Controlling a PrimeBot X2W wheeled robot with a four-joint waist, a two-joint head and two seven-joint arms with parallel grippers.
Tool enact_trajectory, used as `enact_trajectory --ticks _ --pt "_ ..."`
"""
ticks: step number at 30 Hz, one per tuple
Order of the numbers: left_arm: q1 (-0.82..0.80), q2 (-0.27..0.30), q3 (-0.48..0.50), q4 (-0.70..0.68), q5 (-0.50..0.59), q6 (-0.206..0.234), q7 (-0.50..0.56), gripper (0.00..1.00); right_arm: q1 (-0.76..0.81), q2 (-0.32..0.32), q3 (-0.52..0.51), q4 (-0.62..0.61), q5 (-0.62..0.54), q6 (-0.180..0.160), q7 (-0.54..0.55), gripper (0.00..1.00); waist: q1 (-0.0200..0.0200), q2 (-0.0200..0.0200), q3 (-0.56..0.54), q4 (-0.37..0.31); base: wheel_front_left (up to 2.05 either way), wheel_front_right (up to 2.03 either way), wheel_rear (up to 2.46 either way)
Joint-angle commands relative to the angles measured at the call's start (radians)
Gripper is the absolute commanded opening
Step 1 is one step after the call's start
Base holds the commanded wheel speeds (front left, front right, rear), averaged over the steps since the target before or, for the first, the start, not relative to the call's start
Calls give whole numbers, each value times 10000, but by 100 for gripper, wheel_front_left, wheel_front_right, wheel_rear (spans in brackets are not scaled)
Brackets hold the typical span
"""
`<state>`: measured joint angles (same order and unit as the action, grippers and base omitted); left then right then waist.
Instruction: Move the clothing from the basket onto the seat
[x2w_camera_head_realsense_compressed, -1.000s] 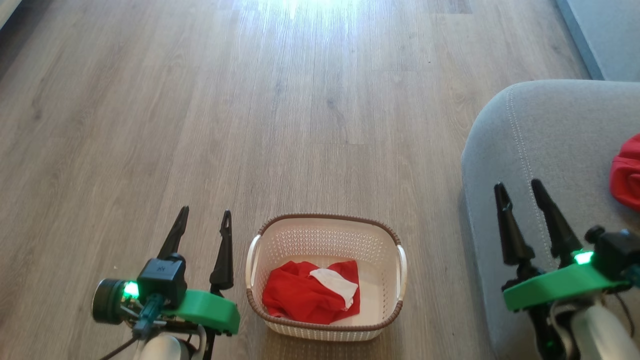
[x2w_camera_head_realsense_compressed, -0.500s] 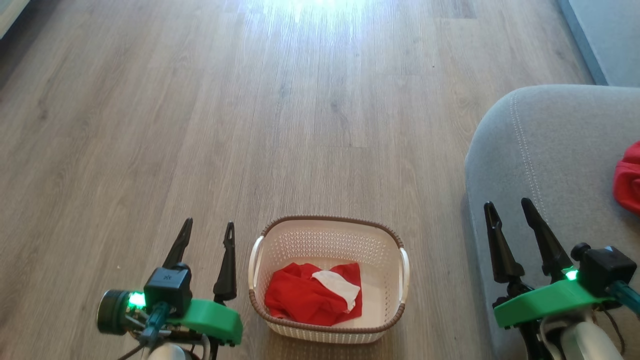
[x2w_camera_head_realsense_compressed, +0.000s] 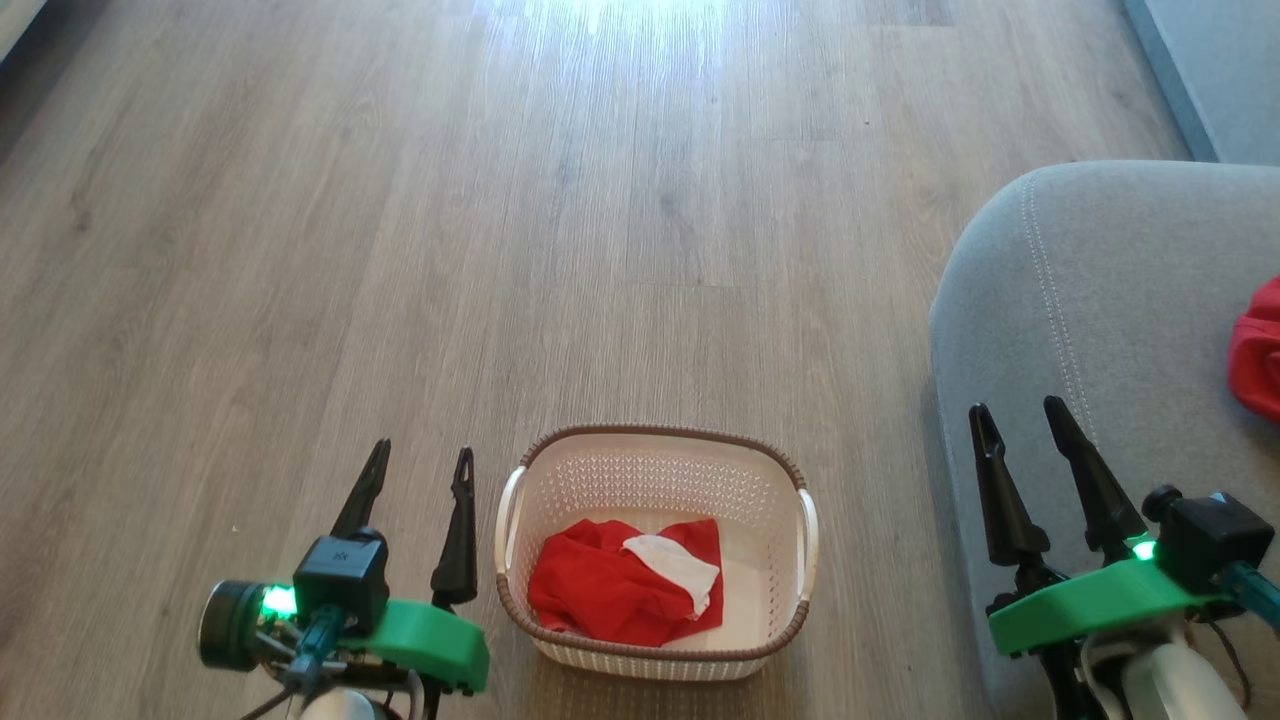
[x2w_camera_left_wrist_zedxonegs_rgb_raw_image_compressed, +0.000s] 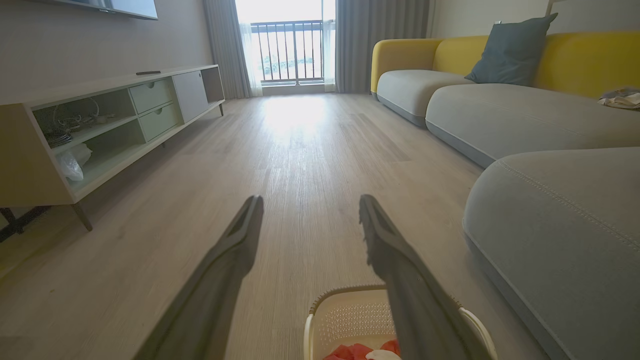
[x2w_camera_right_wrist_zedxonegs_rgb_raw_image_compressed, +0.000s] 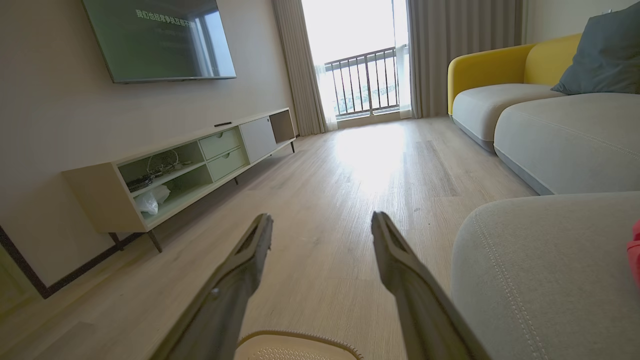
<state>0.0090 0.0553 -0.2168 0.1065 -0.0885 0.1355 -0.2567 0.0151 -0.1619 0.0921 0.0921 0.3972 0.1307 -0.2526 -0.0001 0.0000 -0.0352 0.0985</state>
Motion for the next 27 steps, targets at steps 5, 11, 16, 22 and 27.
enact_trajectory --ticks 5,11,16,22,27 --pt "-358 -51 299 -288 16 3 -51 100 -248 54 -13 -264 -1 0 -91 100 1 0 43 -31 0 0 0" --pt "-401 -51 301 -292 -4 -20 -51 100 -259 43 -59 -281 -34 0 -91 100 1 0 133 -54 0 0 0" --pt "-434 -51 227 -221 -100 -88 -51 100 -296 -1 -140 -276 -47 0 -91 100 1 0 293 -134 0 0 0" --pt "-544 -51 -33 204 -119 -367 -51 100 -390 10 -189 -244 -227 0 -91 100 1 0 876 -294 0 0 0" --pt "-1204 -51 -302 758 159 -853 -51 100 -737 93 -380 -311 -524 0 -91 100 1 0 2108 -408 0 0 0"
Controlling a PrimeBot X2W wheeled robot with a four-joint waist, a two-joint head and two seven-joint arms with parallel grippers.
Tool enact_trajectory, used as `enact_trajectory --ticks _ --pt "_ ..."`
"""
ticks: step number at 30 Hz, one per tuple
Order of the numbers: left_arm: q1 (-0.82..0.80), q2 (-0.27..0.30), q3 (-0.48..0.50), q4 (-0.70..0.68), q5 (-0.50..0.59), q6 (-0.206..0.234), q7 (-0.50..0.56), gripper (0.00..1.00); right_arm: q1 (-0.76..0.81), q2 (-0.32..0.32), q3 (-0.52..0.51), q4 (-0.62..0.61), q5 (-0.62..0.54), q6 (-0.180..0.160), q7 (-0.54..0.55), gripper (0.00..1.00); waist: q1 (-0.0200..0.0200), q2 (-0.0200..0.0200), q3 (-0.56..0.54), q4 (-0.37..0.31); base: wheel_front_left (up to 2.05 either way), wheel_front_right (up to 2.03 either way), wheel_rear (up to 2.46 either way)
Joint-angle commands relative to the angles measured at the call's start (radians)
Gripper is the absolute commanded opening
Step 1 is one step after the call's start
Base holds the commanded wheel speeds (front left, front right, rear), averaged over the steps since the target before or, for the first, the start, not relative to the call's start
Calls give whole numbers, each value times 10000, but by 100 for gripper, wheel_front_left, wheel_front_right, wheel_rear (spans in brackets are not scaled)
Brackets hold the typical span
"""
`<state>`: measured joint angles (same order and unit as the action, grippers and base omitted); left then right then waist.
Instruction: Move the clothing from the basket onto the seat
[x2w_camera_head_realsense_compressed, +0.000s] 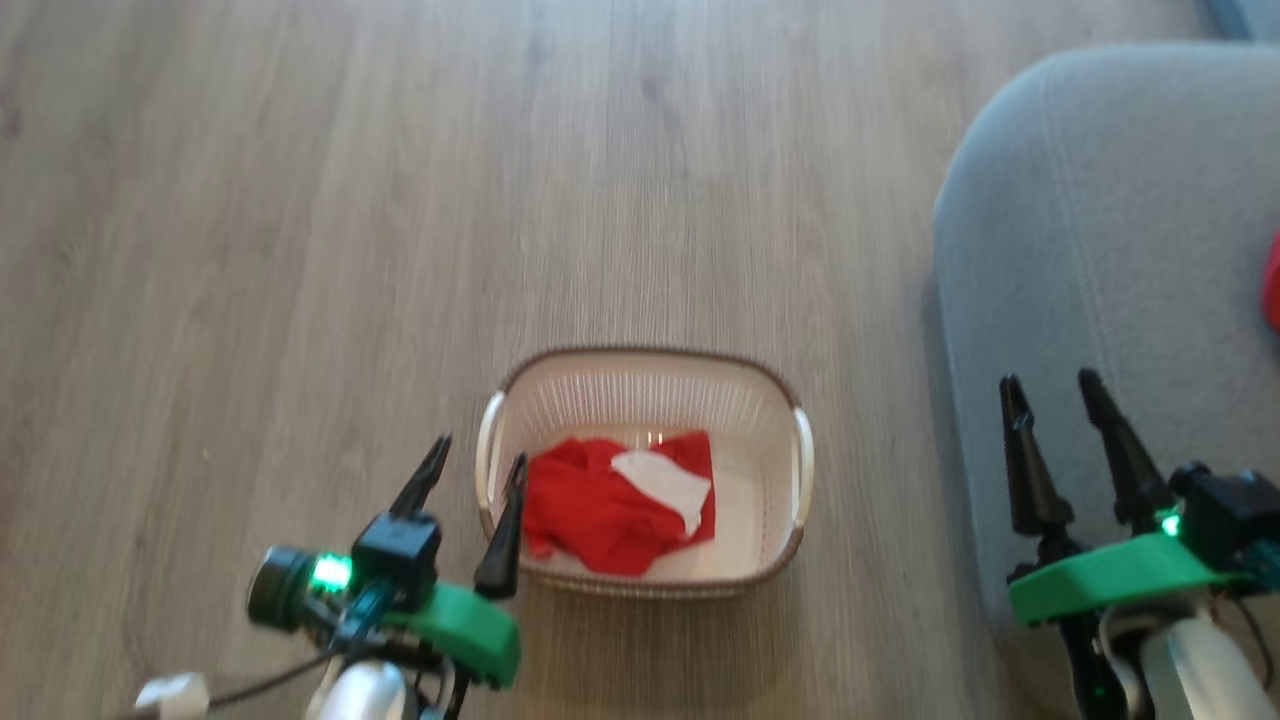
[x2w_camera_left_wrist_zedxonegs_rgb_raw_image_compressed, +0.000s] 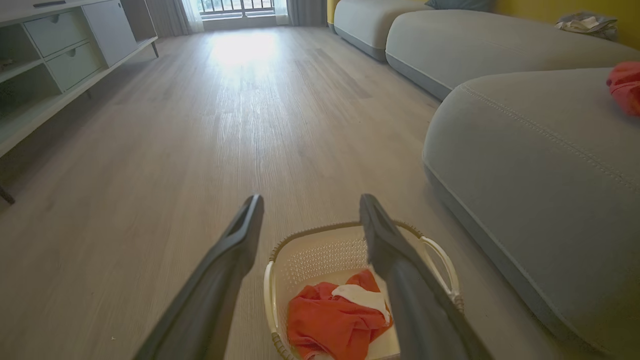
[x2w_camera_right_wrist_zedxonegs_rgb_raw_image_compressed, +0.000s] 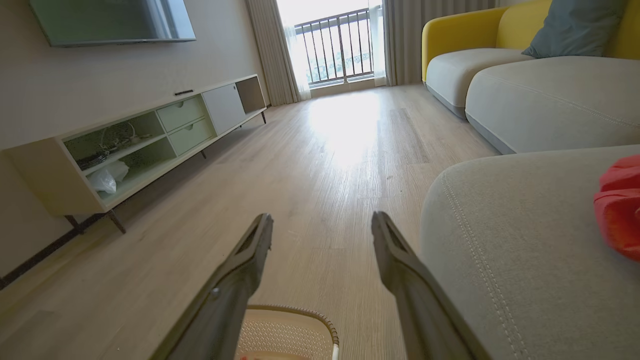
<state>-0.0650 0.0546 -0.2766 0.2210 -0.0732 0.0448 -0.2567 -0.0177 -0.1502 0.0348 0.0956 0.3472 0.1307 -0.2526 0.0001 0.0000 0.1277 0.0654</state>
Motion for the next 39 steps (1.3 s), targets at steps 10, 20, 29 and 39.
enact_trajectory --ticks 10,20,29,39 --pt "-1743 380 -637 1096 1036 -591 -51 100 -1103 341 84 -526 -596 0 -91 100 -1 0 2558 -720 0 0 0" --pt "-3760 1215 -1430 2324 1416 -849 -51 100 -1970 792 284 -877 -955 0 -91 100 -1 0 4632 -1534 0 0 0" --pt "-5344 2060 -1982 3939 1636 -651 -51 100 -2393 982 643 -1266 -1164 0 -91 100 -1 0 6294 -2403 0 0 0" --pt "-7048 2880 -2978 5725 2088 -937 -51 100 -2281 998 817 -1617 131 0 -91 100 -1 0 7369 -3097 0 0 0"
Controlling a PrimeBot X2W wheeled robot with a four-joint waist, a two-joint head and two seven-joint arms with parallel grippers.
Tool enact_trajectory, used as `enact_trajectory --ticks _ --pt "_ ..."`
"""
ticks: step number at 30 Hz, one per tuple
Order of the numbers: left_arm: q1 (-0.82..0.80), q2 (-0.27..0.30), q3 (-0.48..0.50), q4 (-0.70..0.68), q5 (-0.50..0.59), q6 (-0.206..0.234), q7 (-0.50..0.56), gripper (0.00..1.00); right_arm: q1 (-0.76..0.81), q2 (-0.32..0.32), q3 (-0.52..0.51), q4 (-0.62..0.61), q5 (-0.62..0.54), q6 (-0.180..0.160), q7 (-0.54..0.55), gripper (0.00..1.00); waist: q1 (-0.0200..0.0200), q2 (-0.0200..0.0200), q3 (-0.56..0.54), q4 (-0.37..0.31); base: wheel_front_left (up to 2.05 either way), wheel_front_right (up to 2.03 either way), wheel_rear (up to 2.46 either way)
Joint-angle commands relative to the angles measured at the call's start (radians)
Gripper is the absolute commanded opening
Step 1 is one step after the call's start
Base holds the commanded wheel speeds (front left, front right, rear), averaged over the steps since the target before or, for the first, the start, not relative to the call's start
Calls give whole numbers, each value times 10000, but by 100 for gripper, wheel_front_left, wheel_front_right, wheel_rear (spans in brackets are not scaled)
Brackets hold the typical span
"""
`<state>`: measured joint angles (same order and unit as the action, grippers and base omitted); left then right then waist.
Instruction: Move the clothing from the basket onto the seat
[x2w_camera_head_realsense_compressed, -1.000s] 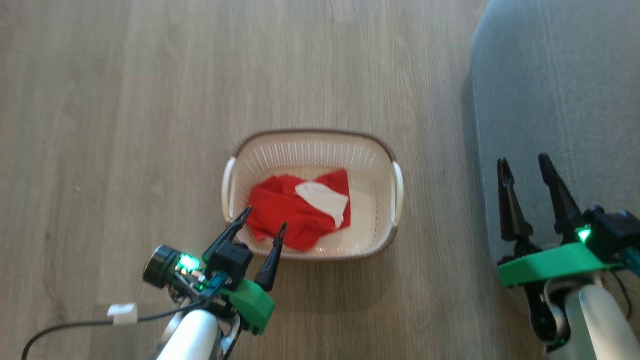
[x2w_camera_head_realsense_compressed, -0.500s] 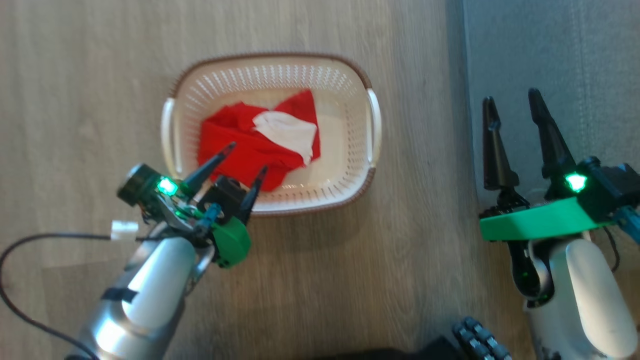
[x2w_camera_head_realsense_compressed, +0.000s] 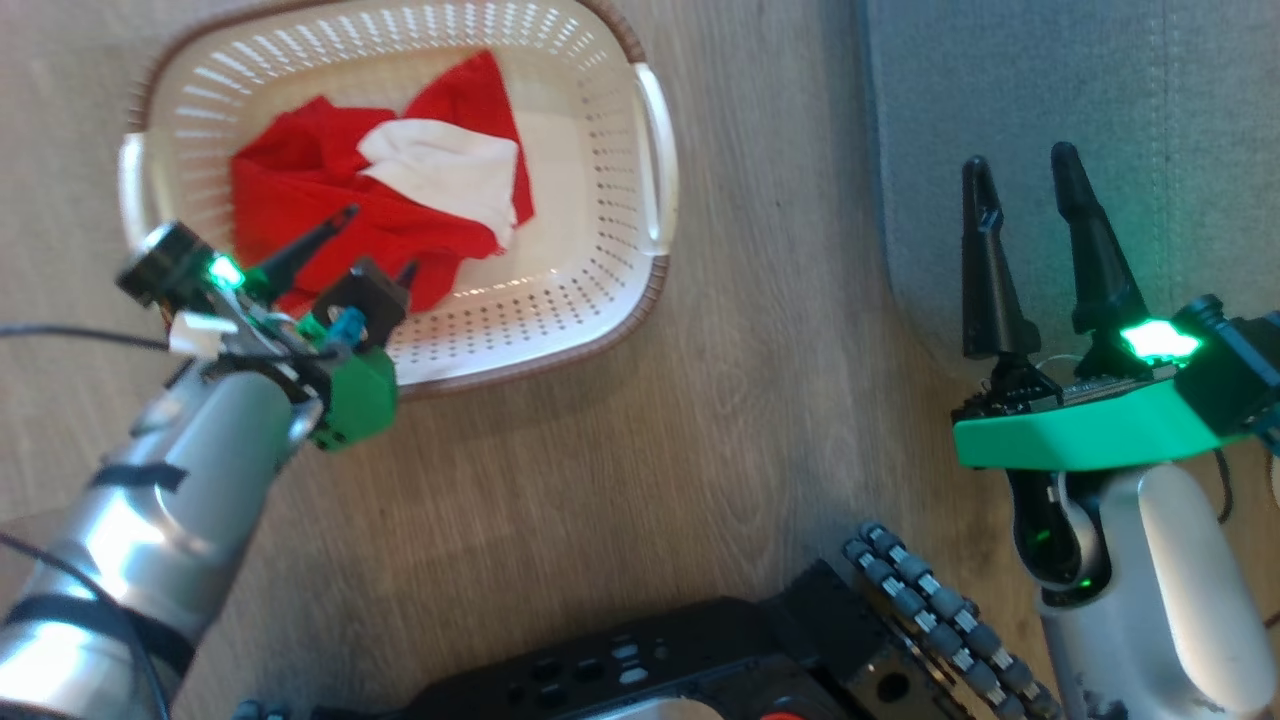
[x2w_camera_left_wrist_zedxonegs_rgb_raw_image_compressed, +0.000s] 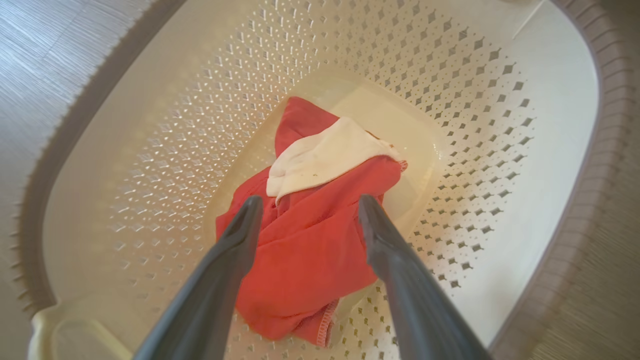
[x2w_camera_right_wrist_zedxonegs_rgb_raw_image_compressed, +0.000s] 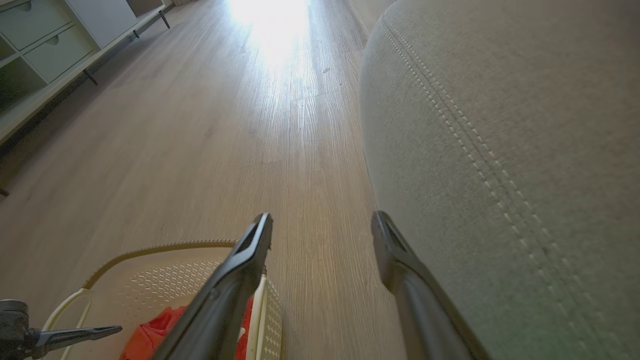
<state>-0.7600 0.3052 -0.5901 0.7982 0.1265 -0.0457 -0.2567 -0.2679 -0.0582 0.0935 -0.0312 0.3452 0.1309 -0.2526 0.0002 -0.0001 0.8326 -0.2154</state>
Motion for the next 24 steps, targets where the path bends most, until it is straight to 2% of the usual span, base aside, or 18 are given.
enact_trajectory --ticks 1,8,12,16,24 --pt "-312 424 60 178 153 -58 -51 100 246 77 321 -418 215 -2 -91 100 -2 1 417 -351 0 0 0" --pt "-1733 387 -339 2206 536 -66 -34 100 315 78 820 -597 339 -2 -91 100 -2 1 940 -698 0 0 0" --pt "-2575 222 -664 3389 751 -330 334 100 251 79 955 -649 484 -2 -91 100 -2 1 1251 -881 0 0 0" --pt "-3183 113 -1030 4130 1007 -464 606 100 238 79 1125 -632 554 -2 -91 100 -2 1 1394 -1006 0 0 0" --pt "-3665 -223 -1570 4785 938 -822 1936 100 360 79 1232 -708 564 -2 -91 100 -2 1 1548 -1063 0 0 0"
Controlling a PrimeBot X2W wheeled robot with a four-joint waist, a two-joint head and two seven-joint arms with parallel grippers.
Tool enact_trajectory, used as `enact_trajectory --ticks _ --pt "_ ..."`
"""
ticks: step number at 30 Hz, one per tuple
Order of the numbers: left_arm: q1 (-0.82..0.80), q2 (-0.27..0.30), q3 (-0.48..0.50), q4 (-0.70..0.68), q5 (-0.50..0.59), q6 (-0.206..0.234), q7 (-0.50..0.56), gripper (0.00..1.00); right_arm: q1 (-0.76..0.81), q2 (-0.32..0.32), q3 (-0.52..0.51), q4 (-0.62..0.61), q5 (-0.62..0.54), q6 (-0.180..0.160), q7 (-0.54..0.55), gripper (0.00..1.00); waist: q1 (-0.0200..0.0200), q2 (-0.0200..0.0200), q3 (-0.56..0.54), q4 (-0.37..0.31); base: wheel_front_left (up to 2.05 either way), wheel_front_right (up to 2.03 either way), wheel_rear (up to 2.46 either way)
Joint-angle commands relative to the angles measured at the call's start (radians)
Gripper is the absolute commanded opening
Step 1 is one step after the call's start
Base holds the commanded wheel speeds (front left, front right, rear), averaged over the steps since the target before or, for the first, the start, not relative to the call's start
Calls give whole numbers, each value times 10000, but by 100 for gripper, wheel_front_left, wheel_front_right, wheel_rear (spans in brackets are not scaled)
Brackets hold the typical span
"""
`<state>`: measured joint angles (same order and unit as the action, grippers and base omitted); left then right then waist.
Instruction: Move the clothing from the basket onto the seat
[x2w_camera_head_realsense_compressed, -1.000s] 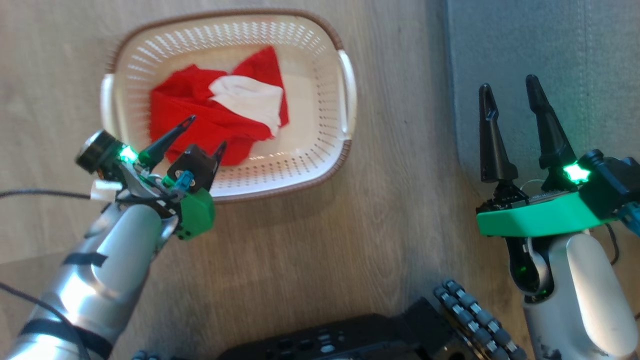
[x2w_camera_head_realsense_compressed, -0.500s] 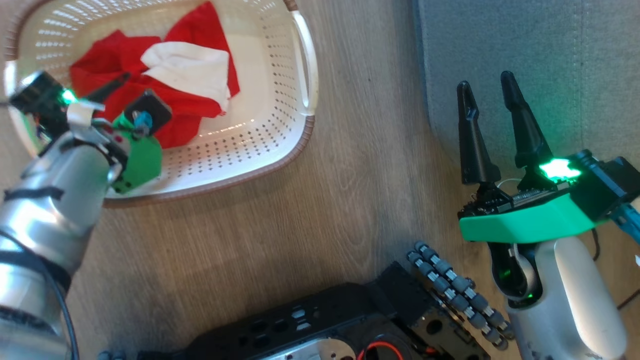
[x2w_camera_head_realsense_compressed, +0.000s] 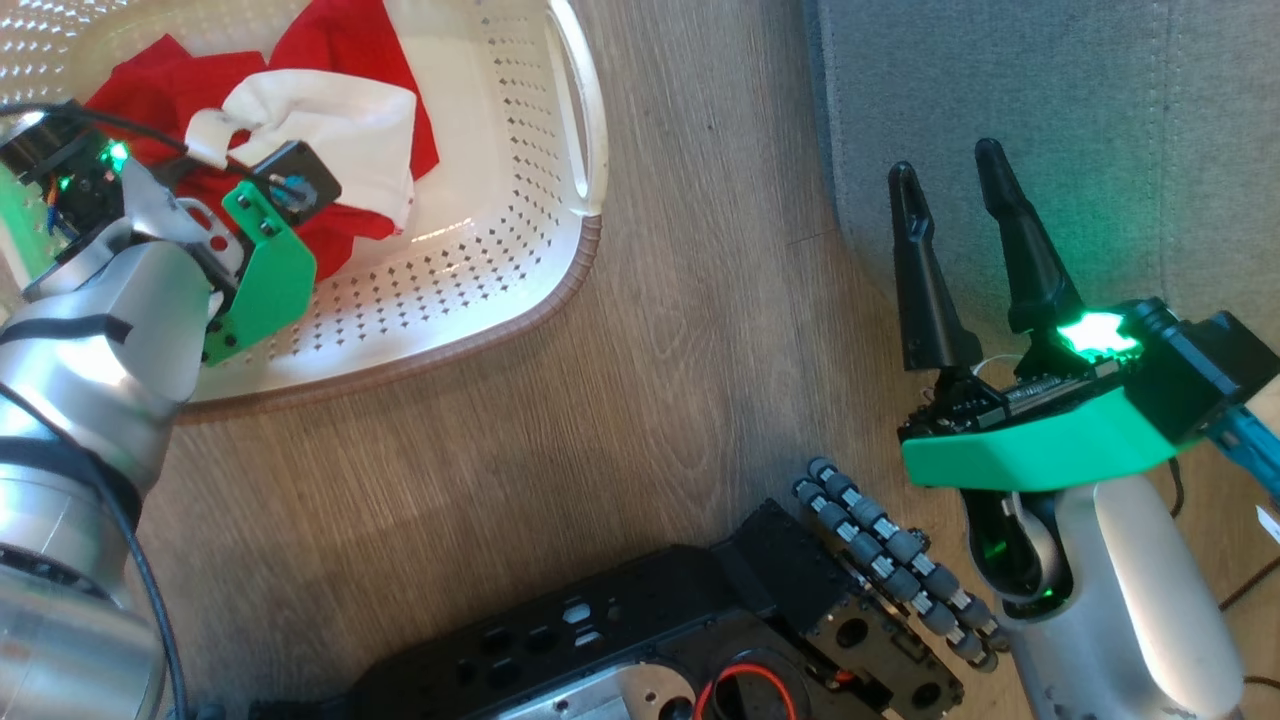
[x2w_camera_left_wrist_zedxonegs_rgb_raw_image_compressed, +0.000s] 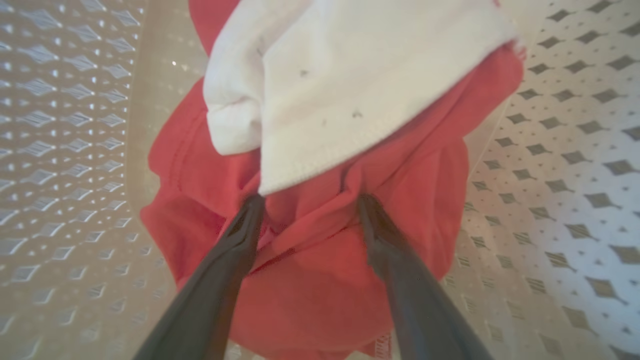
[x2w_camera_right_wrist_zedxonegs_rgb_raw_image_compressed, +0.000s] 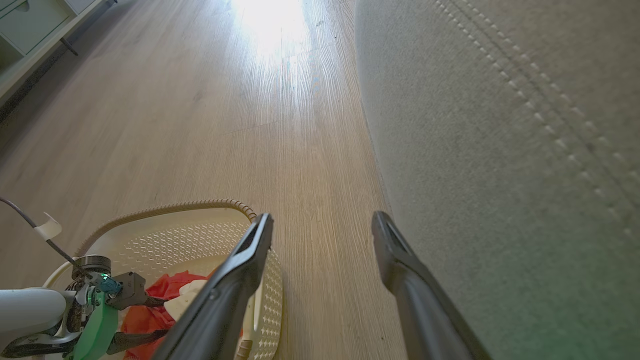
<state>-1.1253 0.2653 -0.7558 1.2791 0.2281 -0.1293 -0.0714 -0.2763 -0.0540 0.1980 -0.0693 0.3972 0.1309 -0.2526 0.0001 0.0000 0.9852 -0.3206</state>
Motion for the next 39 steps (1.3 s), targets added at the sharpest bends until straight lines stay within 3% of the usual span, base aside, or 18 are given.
enact_trajectory --ticks 1,15,16,17,29,39 --pt "-58 155 63 4 -157 3 230 100 446 37 196 -349 38 -2 -91 100 -1 0 43 -19 0 0 0" --pt "-333 59 -1581 113 -2167 -12 1692 98 732 37 252 -771 -37 -2 -92 100 -1 0 199 -271 0 0 0" --pt "-354 86 -1683 114 -2335 -12 1781 38 743 37 249 -788 -33 -2 -92 100 -1 0 207 -280 0 0 0" --pt "-360 112 -1802 114 -2485 -12 1848 0 748 37 244 -801 -23 -2 -92 100 -1 0 212 -289 0 0 0" --pt "-575 543 -2848 115 -3923 -13 1804 0 415 37 106 -658 114 -2 -92 100 -1 0 59 -269 0 0 0" --pt "-678 519 -2984 98 -4522 80 546 0 -370 37 71 -310 -10 -2 -92 100 -1 0 -958 -78 0 0 0"
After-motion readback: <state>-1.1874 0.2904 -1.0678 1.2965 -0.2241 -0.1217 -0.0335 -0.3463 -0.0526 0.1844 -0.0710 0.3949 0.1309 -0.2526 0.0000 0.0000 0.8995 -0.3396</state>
